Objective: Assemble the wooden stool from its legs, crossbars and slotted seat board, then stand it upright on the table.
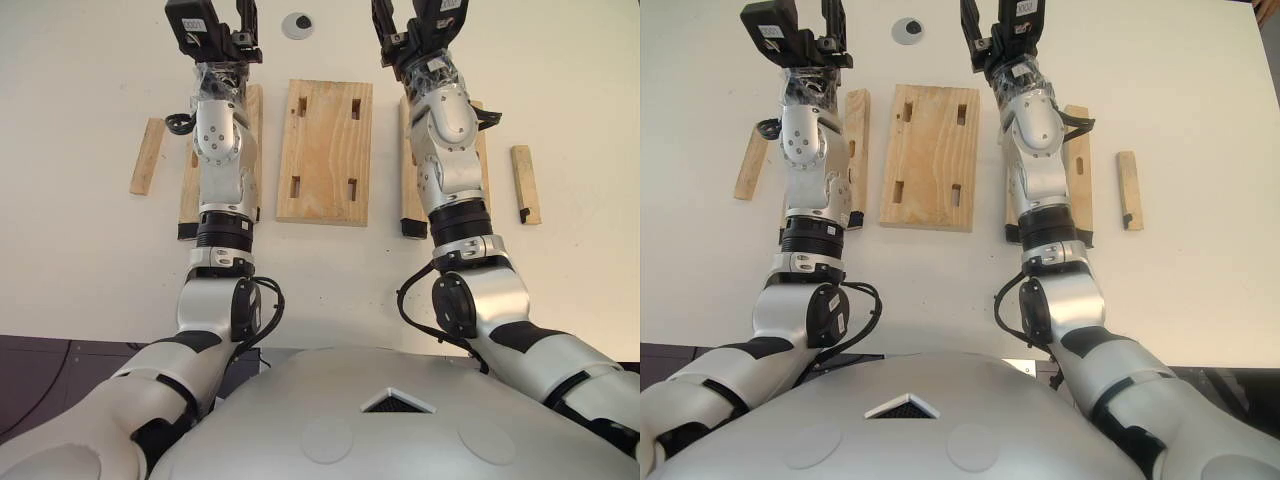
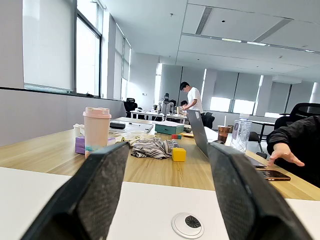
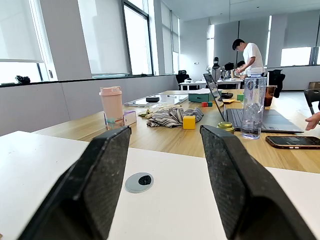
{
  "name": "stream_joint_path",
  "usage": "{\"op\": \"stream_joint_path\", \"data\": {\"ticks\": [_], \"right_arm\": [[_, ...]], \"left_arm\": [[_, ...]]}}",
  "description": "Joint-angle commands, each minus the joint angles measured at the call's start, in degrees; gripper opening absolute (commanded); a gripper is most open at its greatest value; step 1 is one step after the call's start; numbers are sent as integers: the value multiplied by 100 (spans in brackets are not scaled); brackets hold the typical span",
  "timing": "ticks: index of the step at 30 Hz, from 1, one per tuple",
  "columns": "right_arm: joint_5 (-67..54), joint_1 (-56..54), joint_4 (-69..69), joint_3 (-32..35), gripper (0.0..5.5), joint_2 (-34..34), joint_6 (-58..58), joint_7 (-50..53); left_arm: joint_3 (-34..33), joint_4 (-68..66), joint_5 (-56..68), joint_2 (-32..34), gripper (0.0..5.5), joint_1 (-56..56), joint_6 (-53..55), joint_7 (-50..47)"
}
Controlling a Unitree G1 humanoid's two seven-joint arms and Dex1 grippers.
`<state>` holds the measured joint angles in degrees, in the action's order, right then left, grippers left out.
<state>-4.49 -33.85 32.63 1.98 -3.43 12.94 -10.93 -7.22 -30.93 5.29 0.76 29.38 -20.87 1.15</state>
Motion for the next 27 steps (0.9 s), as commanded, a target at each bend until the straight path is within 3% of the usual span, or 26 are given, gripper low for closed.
{"op": "stream_joint_path", "data": {"ticks": [1, 18, 27], "right_arm": [[49, 65, -12, -30, 256, 100, -39, 12], [306, -103, 405, -118, 256, -59, 492, 418], [249, 110, 181, 69, 256, 771, 448, 36]], "left_arm": [[11, -27, -48, 8, 284, -45, 46, -53], [-3, -610, -38, 154, 284, 358, -63, 150], [-24, -437, -112, -19, 284, 76, -282, -280]]}}
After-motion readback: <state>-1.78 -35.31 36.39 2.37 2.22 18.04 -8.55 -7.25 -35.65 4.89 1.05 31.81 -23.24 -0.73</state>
